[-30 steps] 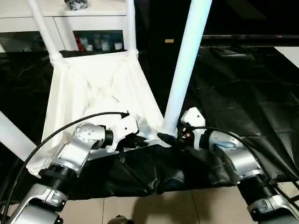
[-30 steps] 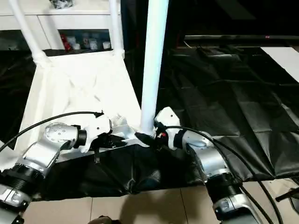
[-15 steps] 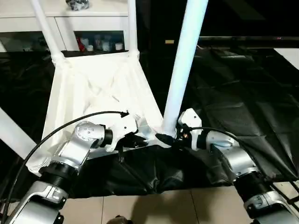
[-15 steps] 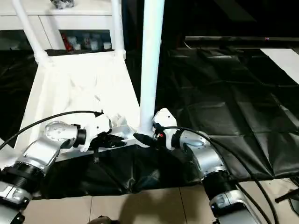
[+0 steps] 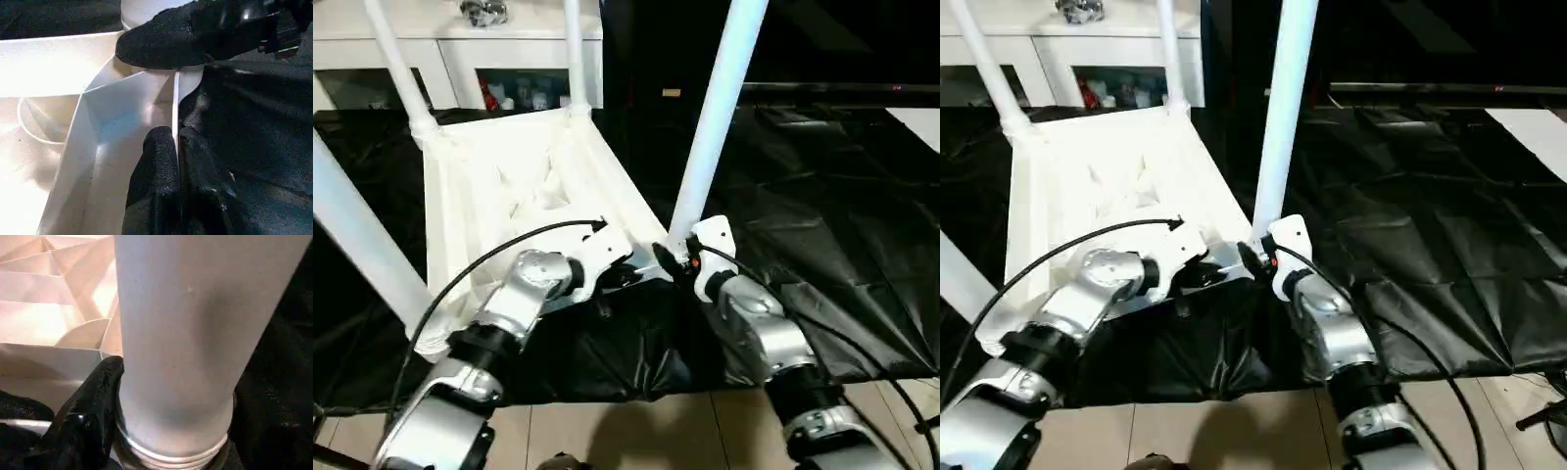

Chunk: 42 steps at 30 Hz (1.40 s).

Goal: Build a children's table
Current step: Rotate leg to tighten

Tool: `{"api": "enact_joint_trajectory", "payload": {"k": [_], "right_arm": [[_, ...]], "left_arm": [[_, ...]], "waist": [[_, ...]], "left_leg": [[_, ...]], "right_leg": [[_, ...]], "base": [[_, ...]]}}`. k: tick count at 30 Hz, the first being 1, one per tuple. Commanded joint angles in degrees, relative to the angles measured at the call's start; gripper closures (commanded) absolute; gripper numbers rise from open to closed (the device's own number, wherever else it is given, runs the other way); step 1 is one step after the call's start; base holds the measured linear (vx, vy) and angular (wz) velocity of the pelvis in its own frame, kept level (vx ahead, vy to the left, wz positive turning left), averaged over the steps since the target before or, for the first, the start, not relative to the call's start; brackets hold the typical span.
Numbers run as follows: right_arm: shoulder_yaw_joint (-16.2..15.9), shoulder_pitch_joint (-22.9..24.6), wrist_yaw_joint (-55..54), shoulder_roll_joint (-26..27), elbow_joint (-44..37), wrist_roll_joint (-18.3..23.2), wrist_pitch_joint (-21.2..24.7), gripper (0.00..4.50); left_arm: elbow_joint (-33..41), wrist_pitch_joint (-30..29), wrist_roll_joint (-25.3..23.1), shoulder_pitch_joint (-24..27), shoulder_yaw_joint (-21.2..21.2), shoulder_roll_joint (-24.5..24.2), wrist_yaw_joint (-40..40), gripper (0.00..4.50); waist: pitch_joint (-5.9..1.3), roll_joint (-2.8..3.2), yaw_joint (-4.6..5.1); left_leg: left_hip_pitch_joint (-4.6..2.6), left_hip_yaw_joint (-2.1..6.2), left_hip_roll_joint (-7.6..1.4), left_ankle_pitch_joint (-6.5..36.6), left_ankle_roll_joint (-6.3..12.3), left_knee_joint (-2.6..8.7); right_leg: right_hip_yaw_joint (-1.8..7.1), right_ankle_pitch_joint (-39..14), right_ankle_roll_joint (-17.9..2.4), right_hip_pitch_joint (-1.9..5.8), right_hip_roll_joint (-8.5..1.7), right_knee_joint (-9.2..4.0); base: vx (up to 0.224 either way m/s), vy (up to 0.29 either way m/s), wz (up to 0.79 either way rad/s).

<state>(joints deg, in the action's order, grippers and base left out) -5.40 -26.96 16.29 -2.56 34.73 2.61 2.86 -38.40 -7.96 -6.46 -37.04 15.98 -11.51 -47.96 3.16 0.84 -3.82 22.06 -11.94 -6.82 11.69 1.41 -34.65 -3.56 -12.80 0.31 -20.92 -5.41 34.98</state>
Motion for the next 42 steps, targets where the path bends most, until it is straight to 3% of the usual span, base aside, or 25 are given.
{"api": "enact_joint_trajectory", "payload": {"k": [1,4,6,10,14,19,21,26,28,34,42], "right_arm": [[-5.36,1.39,6.2,3.77,-0.56,0.6,-1.6,0.99],[-5.08,1.53,7.74,3.3,-1.19,1.21,-1.64,0.6],[-5.05,1.76,11.78,0.17,-2.75,1.46,-1.73,0.48],[-5.35,2.33,21.54,-5.73,-4.92,3.03,-1.59,0.48],[-5.62,2.69,25.78,-7.68,-6.08,4.17,-1.13,0.48],[-7.46,3.78,38.11,-13.15,-9.73,6.3,0.38,0.48],[-7.46,3.78,38.11,-13.15,-9.73,6.3,0.38,0.48],[-8.71,3.8,43.6,-15.61,-10.69,6.34,0.73,0.48],[-9.0,3.76,44.32,-16.07,-10.8,6.24,0.81,0.8],[-9.7,3.31,46.16,-17.25,-10.31,5.5,0.51,1.25],[-9.92,3.05,45.81,-16.87,-9.24,4.69,0.21,1.7]], "left_arm": [[-0.35,3.06,1.28,-1.11,-0.98,3.16,4.9,4.5],[0.02,3.59,1.56,-0.79,-0.91,2.91,3.98,4.5],[1.57,5.32,2.24,0.53,-0.38,1.2,-0.49,4.5],[4.09,7.41,4.2,2.78,0.31,-2.2,-9.16,4.5],[5.0,6.97,5.52,3.45,0.13,-3.25,-12.24,4.5],[7.02,6.29,8.01,4.88,0.87,-7.6,-21.96,4.5],[7.02,6.29,8.01,4.88,0.87,-7.6,-21.96,4.5],[7.75,6.12,7.98,5.61,1.4,-10.16,-26.11,4.5],[7.55,6.54,7.43,5.65,1.67,-10.75,-26.48,4.5],[6.93,7.5,6.51,5.54,2.03,-11.79,-26.82,4.5],[5.8,8.47,5.64,5.17,1.79,-11.96,-25.27,4.5]], "waist": [[-3.02,-0.57,0.15],[-3.08,-0.59,-0.11],[-3.18,-0.68,-0.31],[-3.36,-0.84,-0.8],[-3.85,-0.69,-1.18],[-3.91,-0.66,-1.74],[-3.96,-0.64,-1.78],[-3.62,-0.68,-1.92],[-3.65,-0.71,-1.91],[-3.89,-0.98,-2.22],[-3.9,-1.03,-2.38]], "left_leg": [[-2.07,3.85,-7.21,20.01,-5.1,6.07],[-1.67,3.76,-7.33,17.06,-2.98,5.92],[-1.47,3.72,-7.37,15.61,-1.85,5.85],[-1.17,3.58,-7.49,12.05,0.44,5.45],[-1.42,3.02,-7.41,5.98,3.51,4.82],[-1.07,2.73,-7.58,4.61,5.79,4.52],[-1.19,2.65,-7.64,4.89,5.64,4.41],[-1.33,2.48,-7.72,9.55,2.41,4.94],[-1.49,2.37,-7.75,9.73,1.61,4.98],[-1.33,2.22,-7.56,6.87,2.52,4.59],[-1.42,2.24,-7.64,7.23,2.21,4.6]], "right_leg": [[3.84,-12.05,-12.35,-0.11,-6.03,-4.7],[3.85,-10.86,-12.94,0.4,-6.2,-4.59],[3.76,-10.33,-13.0,0.63,-6.19,-4.47],[3.58,-7.28,-13.64,1.11,-6.2,-4.05],[3.26,1.82,-16.25,0.96,-5.68,-2.87],[2.83,3.92,-17.09,0.9,-5.27,-2.19],[2.87,3.76,-17.68,0.61,-5.33,-2.17],[2.98,-3.32,-16.62,0.44,-5.36,-2.86],[3.07,-3.14,-16.61,0.36,-5.45,-2.84],[2.98,0.97,-17.03,0.59,-5.53,-2.43],[2.94,0.33,-17.05,0.55,-5.48,-2.44]], "base": [[0.0,0.0,0.0],[0.0,0.0,0.0],[0.0,0.0,0.0],[0.0,0.0,0.0],[0.0,0.0,0.0],[0.0,0.0,0.0],[0.0,0.0,0.0],[0.0,0.0,0.0],[0.0,0.0,0.0],[0.0,0.0,0.0],[0.0,0.0,0.0]]}}
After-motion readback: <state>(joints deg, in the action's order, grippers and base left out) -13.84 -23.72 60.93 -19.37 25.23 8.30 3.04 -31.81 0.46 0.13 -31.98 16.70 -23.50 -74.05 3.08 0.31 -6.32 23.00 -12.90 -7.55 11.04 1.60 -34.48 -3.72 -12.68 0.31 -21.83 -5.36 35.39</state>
